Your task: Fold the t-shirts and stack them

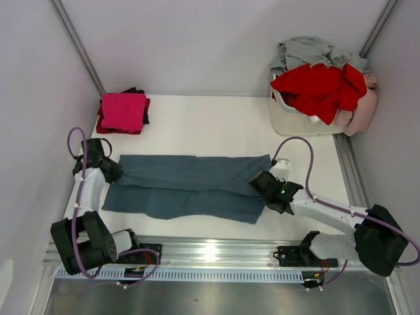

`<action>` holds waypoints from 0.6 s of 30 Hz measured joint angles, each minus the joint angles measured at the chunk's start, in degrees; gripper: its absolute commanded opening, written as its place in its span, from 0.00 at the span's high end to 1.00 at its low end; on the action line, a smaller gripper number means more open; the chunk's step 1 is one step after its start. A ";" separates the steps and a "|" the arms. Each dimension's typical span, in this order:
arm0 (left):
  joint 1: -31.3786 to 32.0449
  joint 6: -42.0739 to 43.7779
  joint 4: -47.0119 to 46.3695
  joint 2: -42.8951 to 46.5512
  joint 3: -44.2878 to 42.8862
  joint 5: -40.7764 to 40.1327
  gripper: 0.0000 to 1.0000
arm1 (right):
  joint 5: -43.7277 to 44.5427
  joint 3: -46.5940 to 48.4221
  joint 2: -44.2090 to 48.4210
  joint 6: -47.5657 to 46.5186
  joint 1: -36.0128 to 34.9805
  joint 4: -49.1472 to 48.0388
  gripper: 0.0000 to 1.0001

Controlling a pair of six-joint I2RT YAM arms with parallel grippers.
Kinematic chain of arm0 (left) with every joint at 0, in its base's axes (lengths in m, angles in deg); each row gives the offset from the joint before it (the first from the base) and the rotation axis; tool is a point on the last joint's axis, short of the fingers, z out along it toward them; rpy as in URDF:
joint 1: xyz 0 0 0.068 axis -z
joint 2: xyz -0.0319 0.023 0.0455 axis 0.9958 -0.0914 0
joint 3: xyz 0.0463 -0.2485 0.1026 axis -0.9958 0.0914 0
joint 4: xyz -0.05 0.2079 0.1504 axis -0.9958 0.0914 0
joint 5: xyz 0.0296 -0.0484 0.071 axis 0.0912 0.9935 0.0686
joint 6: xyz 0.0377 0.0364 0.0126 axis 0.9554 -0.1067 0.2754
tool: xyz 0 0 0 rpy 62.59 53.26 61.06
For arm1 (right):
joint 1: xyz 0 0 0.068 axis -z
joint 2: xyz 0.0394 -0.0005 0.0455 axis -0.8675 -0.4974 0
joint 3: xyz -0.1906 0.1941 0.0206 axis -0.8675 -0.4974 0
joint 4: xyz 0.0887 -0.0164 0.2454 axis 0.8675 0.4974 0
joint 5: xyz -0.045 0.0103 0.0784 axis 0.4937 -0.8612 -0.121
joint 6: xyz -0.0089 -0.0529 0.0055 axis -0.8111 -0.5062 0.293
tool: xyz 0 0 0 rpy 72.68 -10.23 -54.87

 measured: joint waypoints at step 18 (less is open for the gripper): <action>-4.09 -0.87 -0.09 -0.66 0.00 1.29 0.94 | -4.52 3.48 -11.19 -2.10 -5.86 -5.07 0.09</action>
